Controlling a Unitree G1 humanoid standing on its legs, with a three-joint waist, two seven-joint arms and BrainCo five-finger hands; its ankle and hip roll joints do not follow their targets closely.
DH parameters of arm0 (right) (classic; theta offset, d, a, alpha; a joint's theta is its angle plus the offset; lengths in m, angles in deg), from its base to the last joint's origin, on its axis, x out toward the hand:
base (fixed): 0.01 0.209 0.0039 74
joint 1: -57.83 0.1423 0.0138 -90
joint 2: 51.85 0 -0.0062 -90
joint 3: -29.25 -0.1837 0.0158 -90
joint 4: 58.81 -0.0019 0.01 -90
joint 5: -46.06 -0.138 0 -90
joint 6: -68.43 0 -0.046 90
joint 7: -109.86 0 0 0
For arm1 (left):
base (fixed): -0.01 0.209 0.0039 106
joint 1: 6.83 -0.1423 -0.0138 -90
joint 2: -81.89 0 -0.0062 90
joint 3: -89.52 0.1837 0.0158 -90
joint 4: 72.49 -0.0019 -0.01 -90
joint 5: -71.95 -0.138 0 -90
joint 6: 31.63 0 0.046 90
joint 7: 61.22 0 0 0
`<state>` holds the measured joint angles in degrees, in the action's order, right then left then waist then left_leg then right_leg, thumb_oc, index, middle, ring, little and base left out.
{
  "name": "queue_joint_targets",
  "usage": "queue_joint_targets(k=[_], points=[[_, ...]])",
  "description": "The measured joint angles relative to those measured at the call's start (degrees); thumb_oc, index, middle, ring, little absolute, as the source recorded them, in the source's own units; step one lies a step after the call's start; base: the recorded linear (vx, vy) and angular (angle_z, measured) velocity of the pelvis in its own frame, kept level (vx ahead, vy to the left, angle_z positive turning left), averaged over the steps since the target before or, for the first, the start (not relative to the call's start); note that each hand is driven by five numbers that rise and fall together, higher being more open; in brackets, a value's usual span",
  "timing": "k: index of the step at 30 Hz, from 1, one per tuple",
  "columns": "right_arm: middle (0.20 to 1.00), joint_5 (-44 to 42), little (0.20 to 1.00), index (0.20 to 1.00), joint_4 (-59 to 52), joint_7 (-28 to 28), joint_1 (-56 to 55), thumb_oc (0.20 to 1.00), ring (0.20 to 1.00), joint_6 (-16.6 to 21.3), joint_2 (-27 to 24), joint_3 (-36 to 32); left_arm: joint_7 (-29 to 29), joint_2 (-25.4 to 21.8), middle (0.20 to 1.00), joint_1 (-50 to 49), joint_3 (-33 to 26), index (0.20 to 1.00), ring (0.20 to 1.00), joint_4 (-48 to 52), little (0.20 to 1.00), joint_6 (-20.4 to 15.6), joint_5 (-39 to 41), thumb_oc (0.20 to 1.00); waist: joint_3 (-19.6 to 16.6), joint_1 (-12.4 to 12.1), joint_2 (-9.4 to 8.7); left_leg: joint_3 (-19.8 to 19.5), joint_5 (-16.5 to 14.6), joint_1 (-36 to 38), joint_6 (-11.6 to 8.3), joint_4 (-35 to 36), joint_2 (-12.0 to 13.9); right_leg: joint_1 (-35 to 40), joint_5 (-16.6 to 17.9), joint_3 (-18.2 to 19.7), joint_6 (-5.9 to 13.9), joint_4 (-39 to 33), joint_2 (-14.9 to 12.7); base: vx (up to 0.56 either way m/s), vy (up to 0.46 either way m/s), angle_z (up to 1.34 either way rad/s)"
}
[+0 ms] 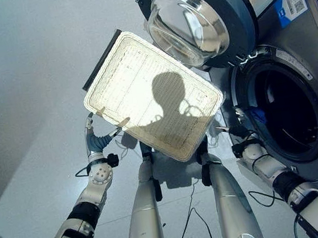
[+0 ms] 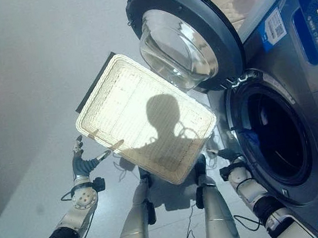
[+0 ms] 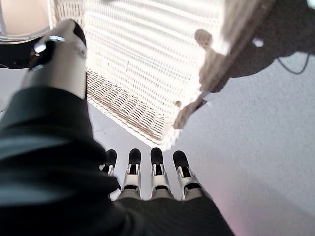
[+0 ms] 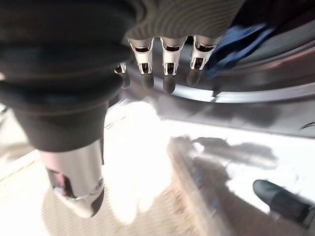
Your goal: Put the clothes into the washing machine.
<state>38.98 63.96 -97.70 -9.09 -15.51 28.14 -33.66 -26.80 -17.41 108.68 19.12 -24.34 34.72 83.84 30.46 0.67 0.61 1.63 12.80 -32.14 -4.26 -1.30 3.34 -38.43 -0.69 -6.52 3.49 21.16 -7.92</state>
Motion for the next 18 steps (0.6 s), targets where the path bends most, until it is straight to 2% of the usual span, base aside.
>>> queue_joint_targets(k=[2,3,7,10,12,13,15,18], points=[[1.0,5.1,1.0,1.0,-1.2,2.0,-3.6,1.0,1.0,0.7,-1.0,1.2,-0.5,0.1,1.0,-1.5,-0.4,1.0,1.0,-0.2,1.0,0.5,0.0,1.0,0.1,-0.1,-0.07,0.2,-0.1,3.4,-0.07,1.1,0.1,3.1,-0.4,-0.2,0.06,-0.6,0.0,-0.07,0.011,-0.02],[1.0,7.7,1.0,1.0,-1.4,3.1,-5.5,1.0,1.0,2.1,-3.0,3.1,-1.1,0.1,1.0,-3.4,-0.5,1.0,1.0,-0.5,1.0,0.5,-0.1,1.0,0.1,0.0,-0.09,0.4,-0.1,5.5,-0.08,1.7,0.2,5.1,-0.4,-0.2,0.13,-1.2,0.1,-0.05,-0.012,-0.04],[1.0,11.1,1.0,1.0,-0.2,5.0,-10.3,1.0,1.0,4.0,-5.6,3.5,-3.0,0.4,1.0,-8.2,-0.6,1.0,1.0,-3.5,1.0,0.8,0.0,1.0,0.0,0.0,-0.04,0.5,-1.7,10.8,-0.22,2.0,0.6,10.9,-1.2,-0.2,0.8,-2.8,0.4,0.0,-0.021,-0.03],[1.0,11.7,1.0,1.0,4.4,8.3,-12.8,1.0,1.0,6.3,-5.2,2.5,-8.6,1.6,1.0,-12.8,-0.6,1.0,1.0,-10.0,1.0,1.1,0.0,1.0,-0.3,-0.1,0.15,0.7,-2.2,18.8,-0.63,3.8,1.8,19.7,-0.6,-0.7,0.74,-6.4,1.2,0.07,-0.044,-0.05],[1.0,12.0,1.0,1.0,7.0,10.0,-14.3,1.0,1.0,7.1,-4.0,0.9,-11.0,2.2,1.0,-15.0,-0.8,1.0,1.0,-12.0,1.0,1.1,0.0,1.0,-1.3,-0.1,0.35,0.7,-2.6,21.3,-0.72,4.3,2.3,22.8,-0.5,-1.0,0.79,-8.1,1.6,0.13,-0.049,0.04],[1.0,11.9,1.0,1.0,9.6,11.6,-16.1,1.0,1.0,7.4,-3.2,0.4,-13.0,3.1,1.0,-17.1,-0.7,1.0,1.0,-14.0,1.0,1.7,0.0,1.0,-4.6,-0.1,0.74,0.8,-2.8,21.6,-0.72,4.7,2.5,23.5,-0.5,-1.2,0.78,-8.9,1.7,0.15,-0.068,0.05],[1.0,11.8,1.0,1.0,14.7,13.8,-16.8,1.0,1.0,8.1,-1.5,-0.6,-15.4,4.4,1.0,-18.4,-1.3,1.0,1.0,-17.0,1.0,1.9,0.0,1.0,-6.5,-0.2,1.36,0.7,-2.8,23.2,-0.73,5.3,2.7,26.3,-0.1,-2.1,0.62,-10.5,1.8,0.15,-0.064,0.15],[1.0,9.2,1.0,1.0,26.8,18.7,-20.5,1.0,1.0,8.3,3.6,-3.0,-21.9,7.2,1.0,-23.8,-1.2,1.0,1.0,-23.2,1.0,3.5,-0.1,1.0,-15.1,-0.2,2.25,1.0,-4.3,28.9,-0.54,6.3,2.7,34.6,0.0,-3.6,1.23,-16.0,2.0,0.19,-0.038,0.19]])
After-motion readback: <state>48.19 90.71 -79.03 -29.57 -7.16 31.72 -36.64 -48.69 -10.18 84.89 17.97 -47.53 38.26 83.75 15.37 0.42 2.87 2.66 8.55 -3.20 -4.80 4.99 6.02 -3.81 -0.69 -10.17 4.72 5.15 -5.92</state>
